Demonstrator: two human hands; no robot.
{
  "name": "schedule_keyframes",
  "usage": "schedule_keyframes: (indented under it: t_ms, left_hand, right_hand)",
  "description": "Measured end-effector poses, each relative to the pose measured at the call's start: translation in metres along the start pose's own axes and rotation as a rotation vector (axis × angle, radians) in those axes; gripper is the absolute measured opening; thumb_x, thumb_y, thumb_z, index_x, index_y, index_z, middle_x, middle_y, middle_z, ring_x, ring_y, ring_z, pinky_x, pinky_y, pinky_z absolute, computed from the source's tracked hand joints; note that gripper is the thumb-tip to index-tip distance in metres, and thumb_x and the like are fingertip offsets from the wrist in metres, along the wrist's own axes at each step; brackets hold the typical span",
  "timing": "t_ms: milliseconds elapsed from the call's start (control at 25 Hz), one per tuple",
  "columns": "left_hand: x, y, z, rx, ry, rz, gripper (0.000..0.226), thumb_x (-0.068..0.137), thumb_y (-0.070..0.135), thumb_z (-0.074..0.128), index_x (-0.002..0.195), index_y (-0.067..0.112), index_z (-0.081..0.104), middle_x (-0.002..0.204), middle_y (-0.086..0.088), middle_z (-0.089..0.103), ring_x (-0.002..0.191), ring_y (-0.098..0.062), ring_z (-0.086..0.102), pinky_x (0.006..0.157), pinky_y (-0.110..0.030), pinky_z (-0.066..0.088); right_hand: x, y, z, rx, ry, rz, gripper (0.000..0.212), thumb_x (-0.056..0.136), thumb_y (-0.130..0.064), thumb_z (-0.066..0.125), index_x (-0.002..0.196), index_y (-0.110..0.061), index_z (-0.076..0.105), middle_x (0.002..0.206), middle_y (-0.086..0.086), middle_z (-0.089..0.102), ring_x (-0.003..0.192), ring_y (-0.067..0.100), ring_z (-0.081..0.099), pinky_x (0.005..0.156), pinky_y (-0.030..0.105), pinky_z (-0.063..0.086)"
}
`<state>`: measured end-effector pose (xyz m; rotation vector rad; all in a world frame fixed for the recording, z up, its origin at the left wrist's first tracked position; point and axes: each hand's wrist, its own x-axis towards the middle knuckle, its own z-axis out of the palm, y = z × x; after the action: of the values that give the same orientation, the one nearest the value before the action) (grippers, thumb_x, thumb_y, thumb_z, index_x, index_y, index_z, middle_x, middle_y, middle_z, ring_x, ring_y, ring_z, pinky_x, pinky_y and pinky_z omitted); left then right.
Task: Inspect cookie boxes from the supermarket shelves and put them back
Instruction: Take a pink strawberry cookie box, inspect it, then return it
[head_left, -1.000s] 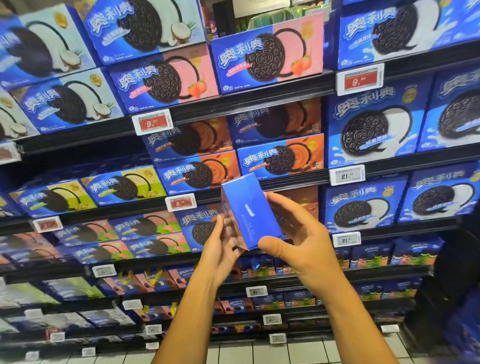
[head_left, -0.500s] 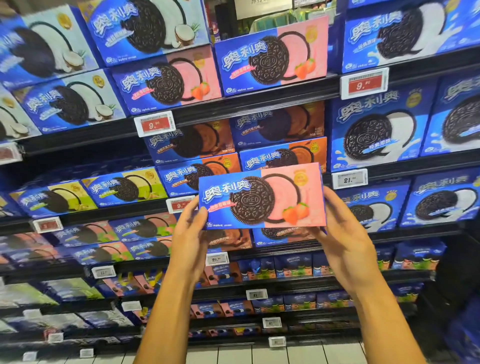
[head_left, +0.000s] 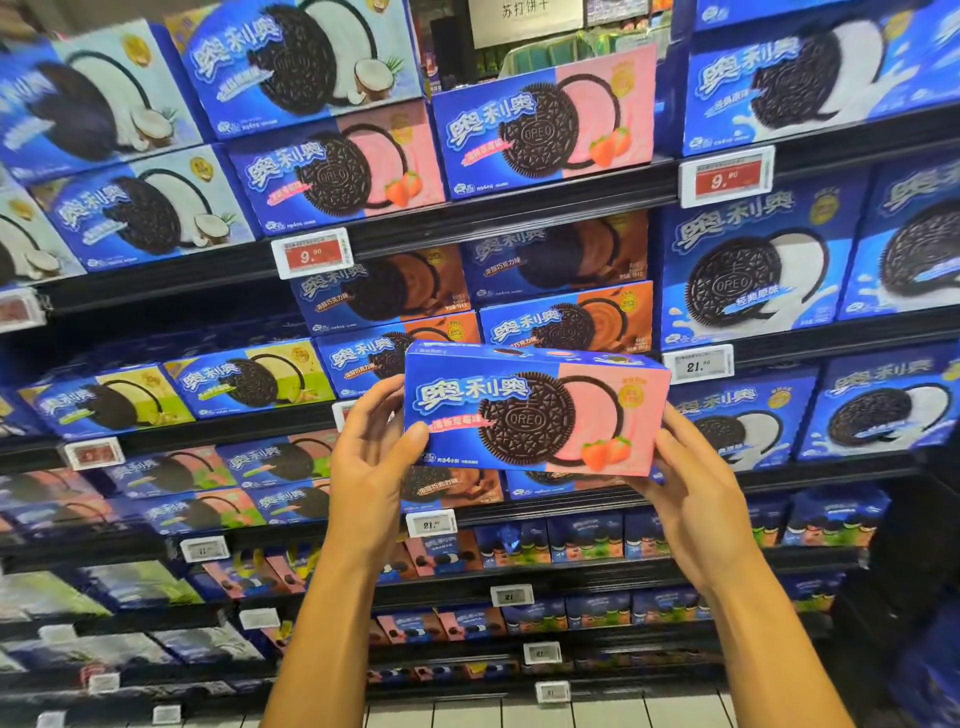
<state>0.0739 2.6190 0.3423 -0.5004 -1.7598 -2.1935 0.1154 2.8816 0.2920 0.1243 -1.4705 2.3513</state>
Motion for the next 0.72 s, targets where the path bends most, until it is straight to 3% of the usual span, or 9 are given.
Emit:
schedule_keyframes:
  t_ms: [120,240,360,520,720]
  left_hand:
    - [-0.002,0.005,0.001,0.147,-0.022,0.071,0.064,0.083,0.001,0.069,0.133,0.036,0.050,0.138,0.016,0.058,0.131,-0.005,0.052,0.106,-0.030,0.046]
    - [-0.005,0.007,0.003,0.258,-0.009,0.128,0.068,0.083,0.000,0.070,0.133,0.041,0.049,0.140,0.011,0.058,0.130,-0.011,0.054,0.103,-0.027,0.049]
    - [-0.007,0.008,0.004,0.295,-0.004,0.178,0.060,0.078,0.010,0.073,0.126,0.041,0.054,0.127,0.021,0.064,0.121,-0.006,0.059,0.090,-0.016,0.052]
    - [-0.007,0.005,0.002,0.307,-0.002,0.172,0.059,0.081,-0.004,0.072,0.124,0.032,0.057,0.121,0.019,0.067,0.117,-0.006,0.062,0.086,-0.015,0.053]
    - [-0.005,0.010,0.002,0.326,-0.040,0.154,0.063,0.079,-0.007,0.072,0.124,0.033,0.057,0.118,0.027,0.067,0.115,0.002,0.061,0.087,-0.013,0.051]
  right_hand:
    - [-0.002,-0.006,0.003,-0.151,0.001,-0.110,0.042,0.093,-0.013,0.064,0.133,-0.026,0.061,0.120,-0.007,0.073,0.109,0.010,0.068,0.083,0.020,0.054]
    - [-0.001,-0.010,0.010,-0.236,0.108,-0.260,0.059,0.080,0.006,0.070,0.117,-0.039,0.065,0.109,-0.020,0.073,0.103,-0.001,0.068,0.080,0.012,0.052]
    - [-0.001,-0.009,0.010,-0.216,0.168,-0.294,0.074,0.075,0.016,0.069,0.105,-0.052,0.065,0.104,-0.020,0.074,0.099,0.001,0.069,0.076,0.012,0.054]
    - [-0.004,-0.001,0.006,-0.178,0.197,-0.267,0.080,0.075,0.032,0.056,0.106,-0.042,0.064,0.104,-0.014,0.074,0.106,0.018,0.069,0.075,0.019,0.057]
    - [-0.003,-0.003,0.006,-0.201,0.179,-0.265,0.080,0.080,0.025,0.062,0.107,-0.050,0.064,0.110,-0.015,0.073,0.105,0.011,0.070,0.076,0.020,0.057]
